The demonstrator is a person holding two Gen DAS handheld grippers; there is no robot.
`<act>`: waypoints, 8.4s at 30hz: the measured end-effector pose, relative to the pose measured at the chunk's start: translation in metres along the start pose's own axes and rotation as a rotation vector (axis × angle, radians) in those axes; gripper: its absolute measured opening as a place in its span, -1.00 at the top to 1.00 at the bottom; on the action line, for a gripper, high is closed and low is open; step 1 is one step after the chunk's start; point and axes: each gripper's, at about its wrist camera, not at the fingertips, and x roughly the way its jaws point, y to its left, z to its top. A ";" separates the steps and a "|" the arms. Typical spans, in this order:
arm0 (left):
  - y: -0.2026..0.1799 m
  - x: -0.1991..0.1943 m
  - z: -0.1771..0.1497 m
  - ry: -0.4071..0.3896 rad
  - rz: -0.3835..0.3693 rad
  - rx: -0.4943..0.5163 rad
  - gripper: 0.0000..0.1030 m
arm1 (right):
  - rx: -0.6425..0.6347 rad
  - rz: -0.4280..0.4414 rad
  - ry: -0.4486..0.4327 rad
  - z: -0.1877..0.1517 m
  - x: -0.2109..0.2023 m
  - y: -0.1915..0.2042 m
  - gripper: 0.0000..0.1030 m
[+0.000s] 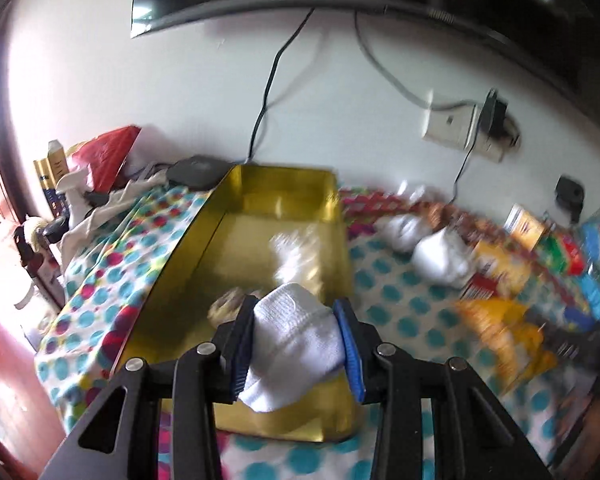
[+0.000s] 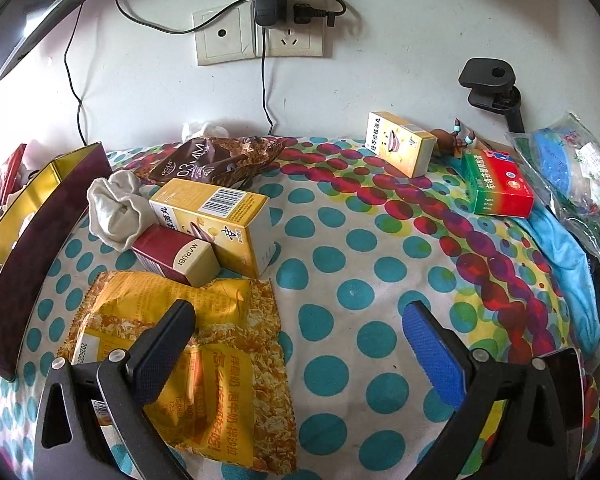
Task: Organize objects
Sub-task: 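Place the white sock into the gold tin and open the left gripper, then grasp the yellow snack bag with the right gripper, then lift the yellow snack bag into the gold tin and release it, then grasp the red MARUBI box with the left gripper, then hold the red box in the left gripper while the right gripper grasps the yellow box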
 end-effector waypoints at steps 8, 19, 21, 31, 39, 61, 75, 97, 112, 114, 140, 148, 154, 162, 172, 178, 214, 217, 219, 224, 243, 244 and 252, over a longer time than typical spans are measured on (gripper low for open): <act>0.009 0.022 -0.011 0.045 0.030 0.021 0.25 | 0.016 0.020 0.009 0.001 0.001 -0.002 -1.00; 0.033 0.066 0.008 0.127 0.074 -0.029 0.25 | 0.042 0.048 0.017 0.000 0.005 -0.006 -1.00; 0.039 0.066 0.004 0.133 0.078 -0.040 0.25 | 0.041 0.046 0.017 0.000 0.005 -0.006 -1.00; 0.027 0.033 -0.010 0.036 0.021 0.012 -0.14 | 0.036 0.040 0.015 0.002 0.004 -0.007 -1.00; 0.028 -0.066 -0.060 -0.115 -0.030 0.011 -0.54 | 0.037 0.042 0.015 0.002 0.005 -0.006 -1.00; -0.001 -0.106 -0.125 -0.103 -0.109 0.070 -0.57 | -0.113 0.002 -0.029 -0.029 -0.049 0.078 -1.00; -0.002 -0.105 -0.126 -0.114 -0.070 0.072 -0.57 | -0.539 -0.267 -0.058 -0.054 -0.028 0.129 -0.98; -0.001 -0.098 -0.127 -0.079 -0.043 0.067 -0.57 | -0.320 -0.006 -0.101 -0.001 -0.054 0.094 0.61; 0.006 -0.093 -0.127 -0.051 -0.047 0.039 -0.57 | -0.301 0.090 -0.149 0.028 -0.076 0.125 0.65; 0.008 -0.092 -0.127 -0.047 -0.044 0.034 -0.57 | -0.291 0.101 -0.160 0.033 -0.079 0.130 0.65; 0.042 -0.085 -0.120 -0.035 -0.040 -0.086 -0.57 | -0.345 0.334 -0.213 0.105 -0.083 0.281 0.65; 0.056 -0.081 -0.117 -0.023 -0.026 -0.127 -0.57 | -0.426 0.287 -0.156 0.113 -0.036 0.335 0.64; 0.065 -0.078 -0.116 -0.011 -0.021 -0.156 -0.57 | -0.464 0.249 -0.137 0.121 -0.005 0.362 0.64; 0.072 -0.074 -0.116 0.001 -0.026 -0.181 -0.57 | -0.567 0.194 -0.086 0.110 0.031 0.389 0.65; 0.066 -0.075 -0.116 -0.003 -0.013 -0.157 -0.57 | -0.461 0.317 -0.058 0.102 0.011 0.346 -0.52; 0.056 -0.081 -0.117 -0.017 -0.007 -0.120 -0.57 | -0.301 0.339 -0.159 0.104 -0.042 0.248 -0.79; -0.164 0.102 -0.005 0.153 -0.222 0.125 -0.57 | 0.250 -0.043 0.011 0.036 0.032 -0.053 -0.98; -0.164 0.121 0.005 0.175 -0.194 0.127 -0.57 | 0.234 -0.033 0.010 0.035 0.032 -0.048 -0.98; -0.170 0.136 0.006 0.232 -0.197 0.151 -0.57 | 0.232 -0.033 0.004 0.035 0.030 -0.047 -0.99; -0.170 0.138 0.012 0.218 -0.189 0.159 -0.22 | 0.243 -0.009 0.007 0.033 0.032 -0.048 -0.99; -0.152 0.124 0.003 0.210 -0.197 0.114 -0.22 | 0.228 -0.020 0.020 0.035 0.036 -0.042 -0.99; -0.152 0.124 0.002 0.209 -0.197 0.110 -0.22 | 0.226 -0.022 0.021 0.035 0.036 -0.041 -0.99; -0.139 0.110 -0.006 0.191 -0.180 0.067 -0.22 | 0.203 -0.004 0.017 0.033 0.035 -0.039 -0.99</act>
